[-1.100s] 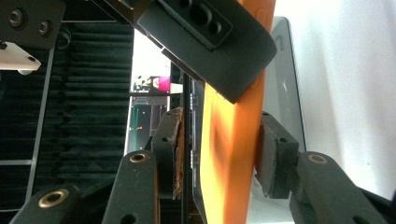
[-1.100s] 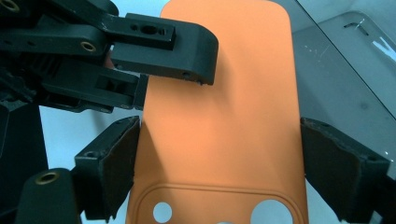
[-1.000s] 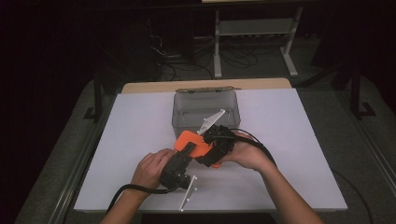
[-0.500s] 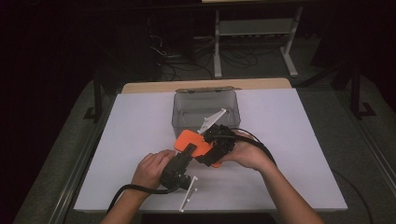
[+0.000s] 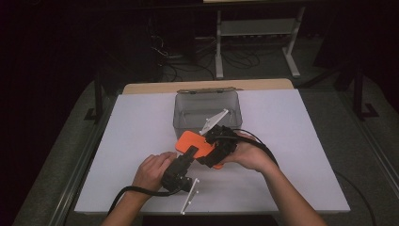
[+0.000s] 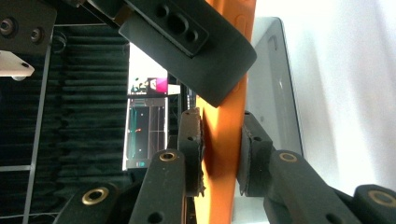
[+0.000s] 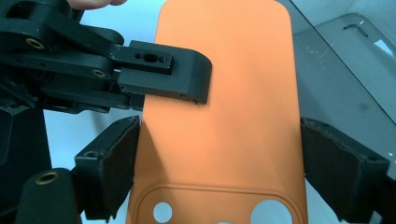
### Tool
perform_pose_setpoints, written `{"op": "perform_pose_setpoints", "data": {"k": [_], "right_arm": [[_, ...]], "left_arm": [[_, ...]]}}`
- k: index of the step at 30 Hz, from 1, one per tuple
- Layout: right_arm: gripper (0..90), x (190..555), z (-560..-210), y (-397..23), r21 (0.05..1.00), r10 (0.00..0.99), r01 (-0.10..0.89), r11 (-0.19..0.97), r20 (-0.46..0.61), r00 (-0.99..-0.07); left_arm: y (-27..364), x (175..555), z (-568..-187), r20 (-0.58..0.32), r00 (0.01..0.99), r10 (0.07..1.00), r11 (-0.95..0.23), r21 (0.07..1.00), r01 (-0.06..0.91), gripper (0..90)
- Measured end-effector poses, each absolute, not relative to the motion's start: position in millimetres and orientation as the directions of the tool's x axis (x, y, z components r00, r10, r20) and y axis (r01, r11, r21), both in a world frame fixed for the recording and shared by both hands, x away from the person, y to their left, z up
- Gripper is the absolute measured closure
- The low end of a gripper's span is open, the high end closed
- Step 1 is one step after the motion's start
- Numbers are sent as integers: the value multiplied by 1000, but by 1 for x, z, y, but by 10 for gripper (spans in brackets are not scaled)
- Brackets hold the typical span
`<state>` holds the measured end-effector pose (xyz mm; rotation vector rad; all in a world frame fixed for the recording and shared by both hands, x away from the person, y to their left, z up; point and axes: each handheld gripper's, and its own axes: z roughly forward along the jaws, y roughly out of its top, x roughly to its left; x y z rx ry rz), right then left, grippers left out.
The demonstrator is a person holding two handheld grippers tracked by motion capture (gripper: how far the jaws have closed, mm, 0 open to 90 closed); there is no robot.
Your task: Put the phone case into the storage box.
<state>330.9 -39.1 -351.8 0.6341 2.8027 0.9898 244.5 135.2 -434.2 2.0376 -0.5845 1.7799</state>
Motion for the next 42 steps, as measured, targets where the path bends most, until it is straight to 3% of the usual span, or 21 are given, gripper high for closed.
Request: {"op": "perform_pose_setpoints", "data": {"k": [42], "right_arm": [[139,336,-354,-47,618,399,396,679,142,-906]], "left_arm": [[134,240,-433,992,100,-75,-836,-8,-548,796]]}}
